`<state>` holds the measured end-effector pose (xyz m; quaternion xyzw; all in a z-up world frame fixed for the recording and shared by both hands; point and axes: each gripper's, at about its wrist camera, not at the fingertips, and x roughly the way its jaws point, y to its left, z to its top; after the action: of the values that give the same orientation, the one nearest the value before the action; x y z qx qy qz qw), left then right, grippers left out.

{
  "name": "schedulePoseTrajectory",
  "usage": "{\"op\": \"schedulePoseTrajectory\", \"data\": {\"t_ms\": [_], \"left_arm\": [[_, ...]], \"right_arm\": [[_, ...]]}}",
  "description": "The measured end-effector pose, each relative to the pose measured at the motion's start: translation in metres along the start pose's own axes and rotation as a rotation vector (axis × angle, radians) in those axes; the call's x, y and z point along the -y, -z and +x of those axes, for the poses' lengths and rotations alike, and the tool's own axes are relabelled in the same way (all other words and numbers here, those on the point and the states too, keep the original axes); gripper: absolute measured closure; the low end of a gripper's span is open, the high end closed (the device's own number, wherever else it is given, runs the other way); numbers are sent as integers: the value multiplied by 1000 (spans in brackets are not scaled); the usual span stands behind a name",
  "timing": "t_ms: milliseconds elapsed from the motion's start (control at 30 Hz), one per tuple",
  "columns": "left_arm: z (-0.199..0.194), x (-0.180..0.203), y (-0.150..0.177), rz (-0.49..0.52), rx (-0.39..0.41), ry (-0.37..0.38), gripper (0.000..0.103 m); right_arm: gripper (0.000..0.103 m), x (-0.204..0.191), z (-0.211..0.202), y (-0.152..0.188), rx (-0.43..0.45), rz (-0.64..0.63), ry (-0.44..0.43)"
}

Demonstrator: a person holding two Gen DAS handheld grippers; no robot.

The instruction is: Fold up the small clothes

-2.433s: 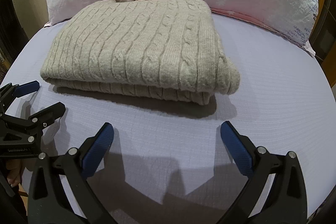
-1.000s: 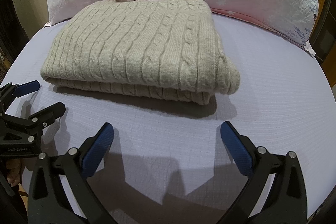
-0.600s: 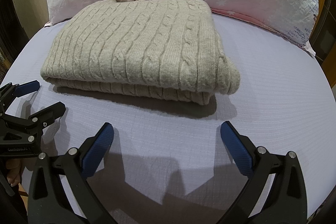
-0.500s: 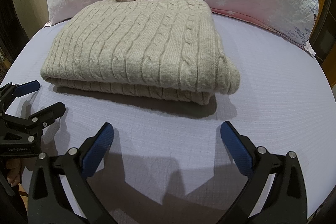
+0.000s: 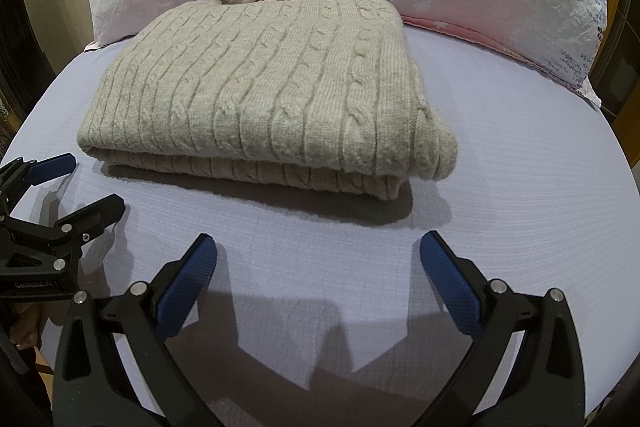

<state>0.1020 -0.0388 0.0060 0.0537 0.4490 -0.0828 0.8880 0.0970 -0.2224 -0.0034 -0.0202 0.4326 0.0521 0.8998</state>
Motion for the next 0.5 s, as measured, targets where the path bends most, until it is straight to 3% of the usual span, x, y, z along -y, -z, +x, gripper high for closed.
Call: {"op": "schedulePoseTrajectory", "data": {"t_ms": [500], "left_arm": [[0, 1, -1, 0, 3, -2, 1]], "right_arm": [[2, 0, 0, 0, 0, 0, 0]]}}
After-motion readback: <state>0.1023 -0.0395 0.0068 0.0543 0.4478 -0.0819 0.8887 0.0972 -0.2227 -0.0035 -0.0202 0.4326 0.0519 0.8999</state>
